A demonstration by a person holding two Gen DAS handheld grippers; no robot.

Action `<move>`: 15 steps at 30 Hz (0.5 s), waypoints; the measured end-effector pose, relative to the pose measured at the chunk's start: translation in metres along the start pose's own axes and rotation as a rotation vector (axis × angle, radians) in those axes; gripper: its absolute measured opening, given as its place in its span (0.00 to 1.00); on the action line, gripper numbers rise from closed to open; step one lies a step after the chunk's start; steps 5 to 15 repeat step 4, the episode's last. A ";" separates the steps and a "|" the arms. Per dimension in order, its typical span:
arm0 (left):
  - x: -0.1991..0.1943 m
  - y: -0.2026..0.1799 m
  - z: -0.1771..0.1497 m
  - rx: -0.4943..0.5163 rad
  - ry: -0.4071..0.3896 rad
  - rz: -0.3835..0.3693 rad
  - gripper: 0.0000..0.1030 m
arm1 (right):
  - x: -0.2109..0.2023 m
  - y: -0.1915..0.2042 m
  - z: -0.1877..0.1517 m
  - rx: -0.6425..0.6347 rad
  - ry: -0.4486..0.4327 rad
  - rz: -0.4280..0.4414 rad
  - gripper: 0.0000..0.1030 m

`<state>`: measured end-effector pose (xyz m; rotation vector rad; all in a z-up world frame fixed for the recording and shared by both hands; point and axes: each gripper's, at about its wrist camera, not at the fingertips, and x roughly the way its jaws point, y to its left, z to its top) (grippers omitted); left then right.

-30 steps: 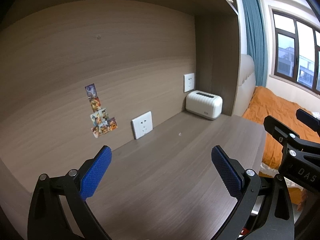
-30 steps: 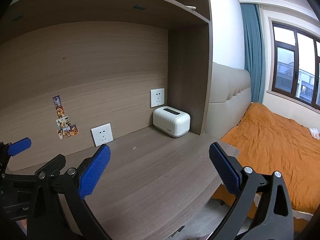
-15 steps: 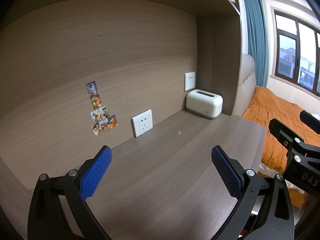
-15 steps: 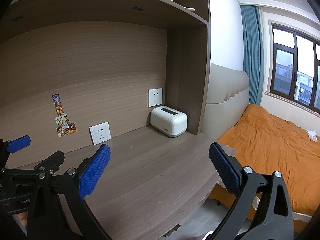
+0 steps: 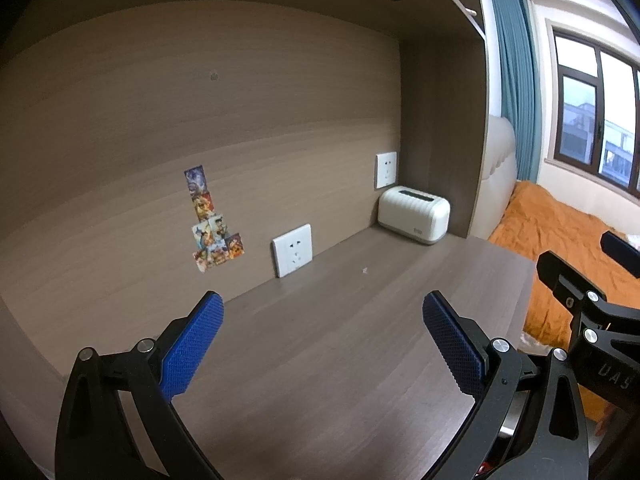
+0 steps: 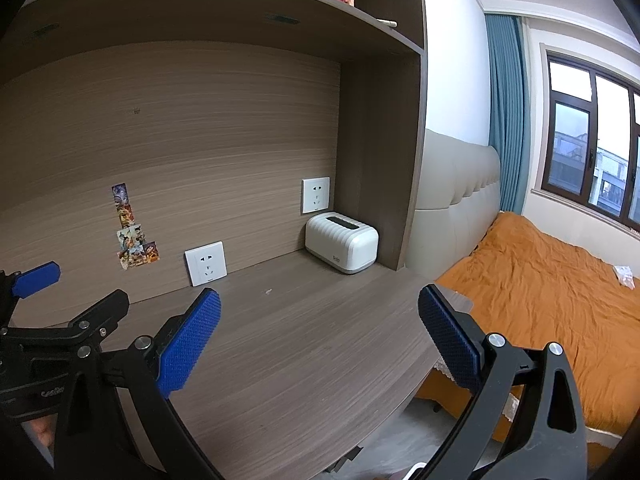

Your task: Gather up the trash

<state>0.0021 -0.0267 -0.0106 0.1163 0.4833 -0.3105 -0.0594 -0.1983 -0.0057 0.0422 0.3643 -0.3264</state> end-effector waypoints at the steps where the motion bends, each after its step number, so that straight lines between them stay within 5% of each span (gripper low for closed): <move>1: 0.000 0.001 0.000 -0.007 -0.002 -0.005 0.95 | 0.000 0.000 0.000 0.002 0.001 0.000 0.96; 15: 0.000 0.001 -0.001 -0.003 -0.005 -0.004 0.95 | -0.002 0.001 -0.001 0.005 0.004 -0.001 0.96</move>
